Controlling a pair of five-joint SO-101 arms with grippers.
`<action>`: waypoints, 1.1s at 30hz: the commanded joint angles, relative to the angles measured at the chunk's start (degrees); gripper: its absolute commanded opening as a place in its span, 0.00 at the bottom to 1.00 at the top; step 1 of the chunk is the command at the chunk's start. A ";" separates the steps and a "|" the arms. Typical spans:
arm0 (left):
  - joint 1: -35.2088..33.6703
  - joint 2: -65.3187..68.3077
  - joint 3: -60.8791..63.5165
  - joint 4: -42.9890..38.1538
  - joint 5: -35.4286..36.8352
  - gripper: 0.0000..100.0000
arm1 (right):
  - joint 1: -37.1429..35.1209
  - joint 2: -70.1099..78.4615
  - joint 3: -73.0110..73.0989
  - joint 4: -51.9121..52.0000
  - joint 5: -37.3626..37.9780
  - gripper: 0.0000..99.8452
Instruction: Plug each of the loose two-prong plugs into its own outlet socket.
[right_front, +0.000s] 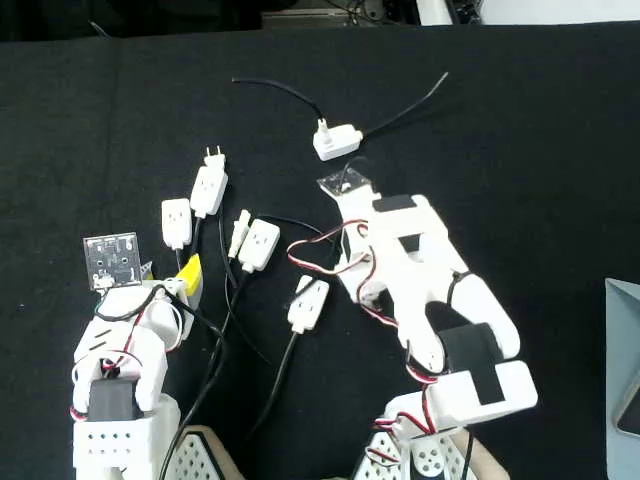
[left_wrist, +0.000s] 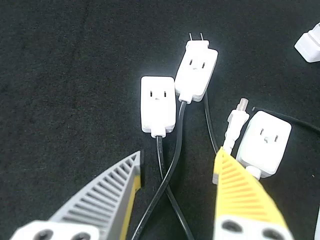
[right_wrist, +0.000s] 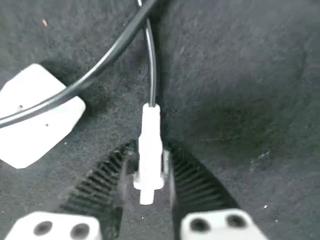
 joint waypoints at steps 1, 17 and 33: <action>-0.31 -0.09 -0.66 -1.32 -0.44 0.23 | -0.79 -0.22 -3.82 1.32 0.53 0.01; -0.31 -0.09 -0.66 -1.32 -0.44 0.23 | -0.97 0.22 -5.93 8.26 0.44 0.10; -0.31 -0.09 -0.66 -1.32 -0.44 0.23 | -1.05 5.93 -6.37 8.35 0.26 0.07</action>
